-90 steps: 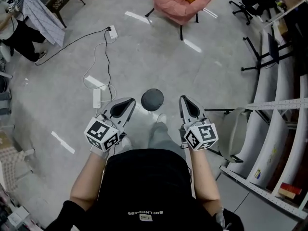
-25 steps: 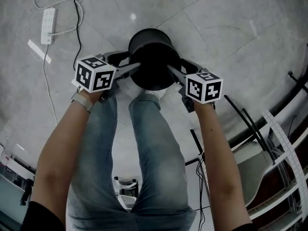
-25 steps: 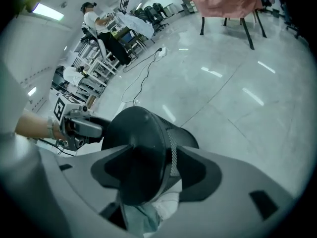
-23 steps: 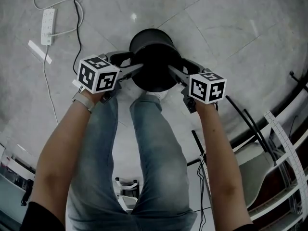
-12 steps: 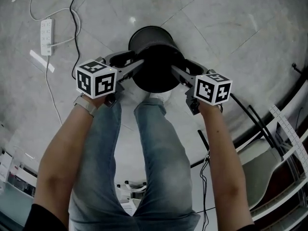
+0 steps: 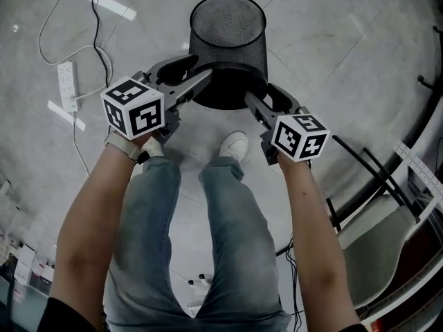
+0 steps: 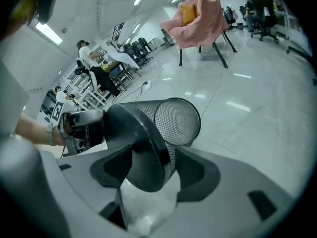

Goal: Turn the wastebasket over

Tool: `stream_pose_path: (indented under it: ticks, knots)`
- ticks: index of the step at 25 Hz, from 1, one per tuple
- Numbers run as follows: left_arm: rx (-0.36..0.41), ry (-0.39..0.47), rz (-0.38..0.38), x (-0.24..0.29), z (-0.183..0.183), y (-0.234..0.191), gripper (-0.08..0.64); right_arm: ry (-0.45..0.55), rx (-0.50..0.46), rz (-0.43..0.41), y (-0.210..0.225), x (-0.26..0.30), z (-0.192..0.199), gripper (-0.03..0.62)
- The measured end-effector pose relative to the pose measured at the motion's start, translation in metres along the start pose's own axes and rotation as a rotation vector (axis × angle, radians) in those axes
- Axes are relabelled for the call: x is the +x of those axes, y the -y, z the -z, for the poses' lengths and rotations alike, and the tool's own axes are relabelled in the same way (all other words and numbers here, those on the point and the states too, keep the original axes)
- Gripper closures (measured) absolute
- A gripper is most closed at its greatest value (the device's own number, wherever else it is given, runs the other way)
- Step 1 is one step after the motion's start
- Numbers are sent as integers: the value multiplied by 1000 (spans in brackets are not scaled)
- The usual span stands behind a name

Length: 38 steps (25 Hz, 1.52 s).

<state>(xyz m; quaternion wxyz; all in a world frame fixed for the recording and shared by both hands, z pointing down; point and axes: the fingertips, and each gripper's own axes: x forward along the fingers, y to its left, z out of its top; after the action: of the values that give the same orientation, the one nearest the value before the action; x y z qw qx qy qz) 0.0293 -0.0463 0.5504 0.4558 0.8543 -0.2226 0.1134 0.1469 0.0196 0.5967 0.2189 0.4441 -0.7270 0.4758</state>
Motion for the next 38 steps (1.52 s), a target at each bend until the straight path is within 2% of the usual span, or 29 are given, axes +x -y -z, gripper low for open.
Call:
stream_pose_path:
  ticks: [4,9,12,18,21,23,24,27,32,38]
  knots:
    - [21,-40,51,-3,12,7,362,-1,8,11,-2,-3,19,316]
    - [37,-199,110,-19,66,21,364,-104,-35,40,-10,-7,72,319]
    - [25,-232,129,-24,95,20,364,-130,-66,48,-10,-3,101,320]
    - [6,-264,132,-24,141,-2,365,-111,-103,42,-4,25,142,325]
    - [65,-339,197,-13,170,3,376,-101,-162,13,-8,45,157,374]
    - [86,-355,216,-5,183,6,376,-92,-177,5,-10,57,162,382]
    - [78,-341,214,-2,184,5,402,-90,-171,6,-9,62,163,382]
    - [41,-300,196,1,183,3,405,-94,-152,15,-3,67,164,383]
    - [20,-293,137,-7,178,-2,403,-150,-186,11,6,53,162,380]
    - [-27,-215,1,-43,145,8,403,-141,-293,-4,7,17,91,380]
